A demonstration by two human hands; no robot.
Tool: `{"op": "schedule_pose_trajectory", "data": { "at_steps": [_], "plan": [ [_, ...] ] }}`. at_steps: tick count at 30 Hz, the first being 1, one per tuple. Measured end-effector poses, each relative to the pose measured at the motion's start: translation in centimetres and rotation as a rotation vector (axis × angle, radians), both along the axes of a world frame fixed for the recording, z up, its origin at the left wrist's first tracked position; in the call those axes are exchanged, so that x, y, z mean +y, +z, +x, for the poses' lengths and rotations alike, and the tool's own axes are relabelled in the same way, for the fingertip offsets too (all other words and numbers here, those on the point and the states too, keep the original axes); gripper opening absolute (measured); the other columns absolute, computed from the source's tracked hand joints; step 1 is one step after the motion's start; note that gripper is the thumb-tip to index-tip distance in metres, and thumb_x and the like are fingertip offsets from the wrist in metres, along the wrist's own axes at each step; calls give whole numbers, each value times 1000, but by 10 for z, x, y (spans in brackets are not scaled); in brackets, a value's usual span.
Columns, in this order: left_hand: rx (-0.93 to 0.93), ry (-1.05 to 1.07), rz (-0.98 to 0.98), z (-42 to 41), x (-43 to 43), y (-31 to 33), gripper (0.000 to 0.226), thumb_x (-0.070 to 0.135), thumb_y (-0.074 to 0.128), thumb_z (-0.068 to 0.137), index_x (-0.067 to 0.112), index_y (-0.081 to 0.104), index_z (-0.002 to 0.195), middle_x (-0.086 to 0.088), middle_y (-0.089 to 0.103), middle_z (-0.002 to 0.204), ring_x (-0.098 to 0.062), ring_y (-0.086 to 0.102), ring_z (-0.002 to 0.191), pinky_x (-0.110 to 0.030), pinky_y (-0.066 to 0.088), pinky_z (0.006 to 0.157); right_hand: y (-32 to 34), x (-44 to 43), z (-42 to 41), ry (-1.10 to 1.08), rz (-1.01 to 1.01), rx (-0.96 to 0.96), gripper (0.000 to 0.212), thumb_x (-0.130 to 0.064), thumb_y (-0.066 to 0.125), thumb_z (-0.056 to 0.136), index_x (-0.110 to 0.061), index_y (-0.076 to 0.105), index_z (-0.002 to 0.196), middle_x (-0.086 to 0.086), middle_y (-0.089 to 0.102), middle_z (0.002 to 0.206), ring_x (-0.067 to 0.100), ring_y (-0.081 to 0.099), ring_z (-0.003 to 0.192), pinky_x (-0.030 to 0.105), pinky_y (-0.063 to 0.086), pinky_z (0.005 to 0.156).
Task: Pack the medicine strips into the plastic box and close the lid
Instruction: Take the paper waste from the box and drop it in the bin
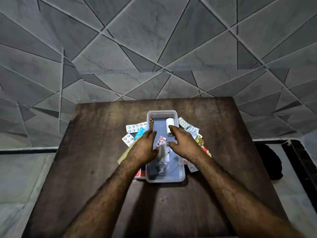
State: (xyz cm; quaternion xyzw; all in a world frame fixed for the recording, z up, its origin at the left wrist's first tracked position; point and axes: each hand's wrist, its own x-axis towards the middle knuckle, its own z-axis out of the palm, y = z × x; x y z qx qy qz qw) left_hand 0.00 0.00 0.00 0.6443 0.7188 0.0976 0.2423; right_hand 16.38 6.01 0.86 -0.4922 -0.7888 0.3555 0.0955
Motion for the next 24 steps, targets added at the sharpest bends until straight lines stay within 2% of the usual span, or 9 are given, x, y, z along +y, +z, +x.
{"op": "schedule_pose_trajectory", "data": {
  "at_steps": [5,7,10,12,15,20,24],
  "plan": [
    [328,-110,-72,9,-3,-14,66,31,62,81,12,41,140,-16,30,155,-37,40,130,-41,34,108,-9,6,-7,78,-29,-146,69,-22,63,89,-11,31,149,13,42,148,28,41,135,28,32,107],
    [383,-85,-115,13,-5,-19,61,29,60,82,12,43,137,-16,27,155,-39,41,124,-43,40,101,-15,6,-12,117,-35,-176,69,-18,62,88,-9,30,149,14,41,149,28,38,137,28,29,109],
    [349,-5,-177,17,-6,-18,53,21,58,86,9,43,136,-17,23,153,-43,42,119,-45,43,96,-22,9,-19,150,-36,-215,64,-14,62,85,-7,36,143,18,46,141,32,43,131,36,38,106],
    [326,20,-170,20,-6,-18,49,15,55,86,8,45,134,-18,24,151,-42,43,117,-44,40,98,-27,10,-25,176,-45,-249,53,-14,62,83,-4,43,131,21,50,132,37,50,122,41,46,98],
    [279,67,-142,19,-3,-21,45,9,54,83,6,49,127,-18,32,143,-41,47,112,-42,39,99,-32,11,-30,222,-59,-323,41,-18,60,84,-4,45,120,23,50,125,41,56,112,43,49,87],
    [194,142,-99,15,-1,-24,40,1,53,80,4,54,119,-19,40,130,-41,54,100,-43,44,89,-42,10,-34,276,-51,-456,54,-21,62,85,-6,41,132,25,47,129,44,55,115,44,46,91],
    [153,202,-73,12,-2,-29,41,-1,55,78,4,53,119,-20,45,123,-39,57,94,-46,49,85,-53,6,-42,314,60,-573,58,-20,61,86,-2,36,135,36,42,132,49,53,114,48,46,93]
  ]
}}
